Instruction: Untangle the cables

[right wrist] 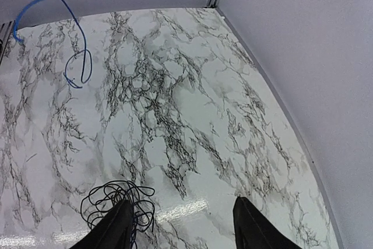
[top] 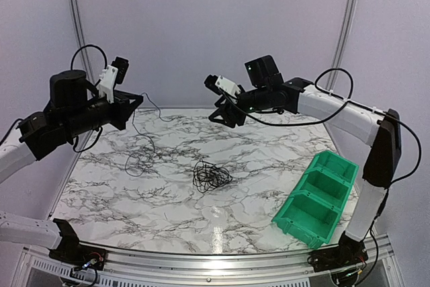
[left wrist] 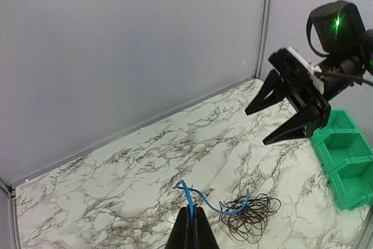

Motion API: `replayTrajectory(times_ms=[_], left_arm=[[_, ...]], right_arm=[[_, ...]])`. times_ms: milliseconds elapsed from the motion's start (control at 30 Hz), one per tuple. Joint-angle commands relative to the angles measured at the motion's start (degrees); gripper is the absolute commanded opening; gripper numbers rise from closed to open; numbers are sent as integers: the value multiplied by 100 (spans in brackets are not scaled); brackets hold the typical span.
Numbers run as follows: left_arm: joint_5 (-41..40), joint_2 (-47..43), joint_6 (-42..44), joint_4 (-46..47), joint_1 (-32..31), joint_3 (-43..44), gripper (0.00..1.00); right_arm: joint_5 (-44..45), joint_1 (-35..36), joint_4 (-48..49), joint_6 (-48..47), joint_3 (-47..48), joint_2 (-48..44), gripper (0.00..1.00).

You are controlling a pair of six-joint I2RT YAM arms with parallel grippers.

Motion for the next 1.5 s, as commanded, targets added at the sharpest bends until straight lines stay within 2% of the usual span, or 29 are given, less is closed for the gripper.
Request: replayTrajectory(times_ms=[0,200,333,400,600,767,1133,1333,1400,1467], left_arm=[[978,91,-47,337,15,-362,0],[1689,202,-329,874,15,-828,0],[1928,240,-378,1039,15,-984,0],[2044,256,-339,1039,15,-989,0],[1995,189,-324,1039,15,-1049,0],[1643,83,-329,1014,15,-1094,0],[1609,-16,-346,1013,15,-1104,0],[1617,-12,-352,1015,15,-1080,0],[1628,1,-361,1024,15,-1085,0],[1639,25,-370,1037,15,-1082,0]], right_arm=[[152,295,-448,-242,810,119,60],[-185,685,-656,-257,1245,443,66],[-1055,693,-585,452,1361,682,69],[-1448,695,-461,840,1294,756,73],[-1887,747,-374,1329,1059,937,81],[-1813,741,-406,987,746,672,77],[-2250,793,-954,344,716,760,71],[-2638,882,-1190,-20,653,693,59],[-2842,892,-1272,-120,637,641,59],[-3014,901,-1314,-134,628,601,63]])
